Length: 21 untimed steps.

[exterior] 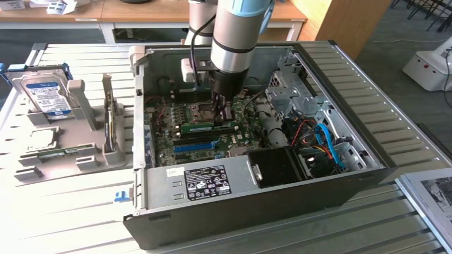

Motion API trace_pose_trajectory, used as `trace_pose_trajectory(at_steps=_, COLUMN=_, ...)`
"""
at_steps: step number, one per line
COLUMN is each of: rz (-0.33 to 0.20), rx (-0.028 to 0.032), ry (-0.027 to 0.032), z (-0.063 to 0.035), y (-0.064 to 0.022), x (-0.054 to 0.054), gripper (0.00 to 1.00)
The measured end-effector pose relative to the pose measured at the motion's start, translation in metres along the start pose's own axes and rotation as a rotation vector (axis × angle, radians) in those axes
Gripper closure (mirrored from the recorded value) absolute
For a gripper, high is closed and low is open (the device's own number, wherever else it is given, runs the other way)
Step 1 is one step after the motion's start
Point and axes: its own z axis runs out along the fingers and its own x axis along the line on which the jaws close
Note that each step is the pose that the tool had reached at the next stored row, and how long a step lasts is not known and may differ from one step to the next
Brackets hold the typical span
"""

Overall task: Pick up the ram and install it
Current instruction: 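Insert the ram into the slot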

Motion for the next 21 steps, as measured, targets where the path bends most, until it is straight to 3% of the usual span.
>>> trace_pose_trajectory(at_steps=21, rz=-0.010, rx=0.0014, ry=0.0004, z=0.0026, y=-0.0001, x=0.0000, gripper=0.89)
